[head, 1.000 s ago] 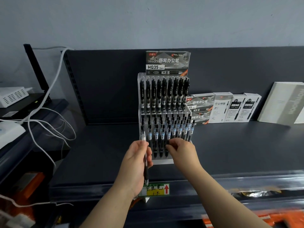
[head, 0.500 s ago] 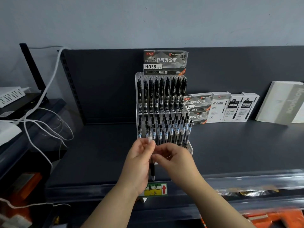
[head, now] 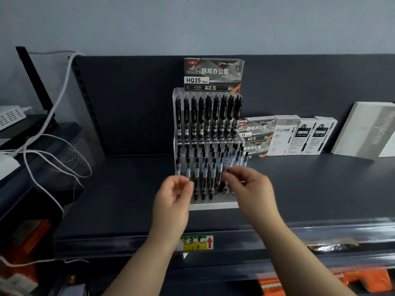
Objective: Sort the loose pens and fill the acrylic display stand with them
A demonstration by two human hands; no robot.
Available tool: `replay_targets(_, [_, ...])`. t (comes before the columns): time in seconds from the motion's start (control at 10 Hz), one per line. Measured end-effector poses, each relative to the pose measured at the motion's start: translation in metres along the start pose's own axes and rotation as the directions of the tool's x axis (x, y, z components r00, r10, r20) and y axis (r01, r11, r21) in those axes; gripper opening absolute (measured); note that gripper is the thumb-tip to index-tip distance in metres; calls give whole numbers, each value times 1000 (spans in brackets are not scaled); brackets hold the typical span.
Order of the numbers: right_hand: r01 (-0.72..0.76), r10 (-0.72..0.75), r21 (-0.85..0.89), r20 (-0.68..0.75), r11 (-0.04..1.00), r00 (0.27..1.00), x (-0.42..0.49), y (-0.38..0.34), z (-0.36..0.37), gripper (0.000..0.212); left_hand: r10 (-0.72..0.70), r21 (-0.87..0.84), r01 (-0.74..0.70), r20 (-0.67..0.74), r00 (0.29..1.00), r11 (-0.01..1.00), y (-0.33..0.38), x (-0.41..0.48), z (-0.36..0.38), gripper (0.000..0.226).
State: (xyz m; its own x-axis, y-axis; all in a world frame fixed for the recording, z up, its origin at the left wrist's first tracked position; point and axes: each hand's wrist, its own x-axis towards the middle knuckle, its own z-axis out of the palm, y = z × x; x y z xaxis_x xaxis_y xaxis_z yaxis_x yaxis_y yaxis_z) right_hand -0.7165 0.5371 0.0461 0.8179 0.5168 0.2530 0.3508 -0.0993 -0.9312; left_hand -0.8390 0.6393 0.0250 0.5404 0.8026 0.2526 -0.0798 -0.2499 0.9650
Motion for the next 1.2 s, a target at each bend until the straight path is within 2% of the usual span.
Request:
replay_targets(0.1, [15, -17, -29, -71, 999, 997, 13, 4, -2, 13, 35, 146, -14, -143, 989, 989, -18, 8, -10, 17])
replay_targets(0.2, [12, -16, -115, -35, 993, 999, 17, 14, 5, 17, -25, 282, 42, -65, 998, 959, -41, 18, -14, 41])
replay_targets(0.3, [24, -20, -233, 17, 972, 1000, 16, 24, 12, 20, -53, 384, 21, 74, 996, 923, -57, 25, -14, 49])
replay_targets(0.4, [49, -32, -315, 58, 948, 998, 15, 31, 16, 24, -27, 438, -26, 114, 993, 899, -64, 27, -14, 48])
replay_targets(0.8, [94, -65, -440, 79, 893, 995, 14, 31, 23, 18, 10, 412, -45, 87, 996, 910, -68, 29, -14, 44])
replay_targets(1.1, [72, -24, -442, 114, 894, 993, 9, 32, 20, 26, -38, 450, -20, 120, 992, 893, -61, 28, -16, 48])
replay_targets(1.2, [68, -16, -413, 130, 908, 991, -1, 31, 17, 36, -85, 468, 6, 148, 985, 884, -52, 20, -22, 59])
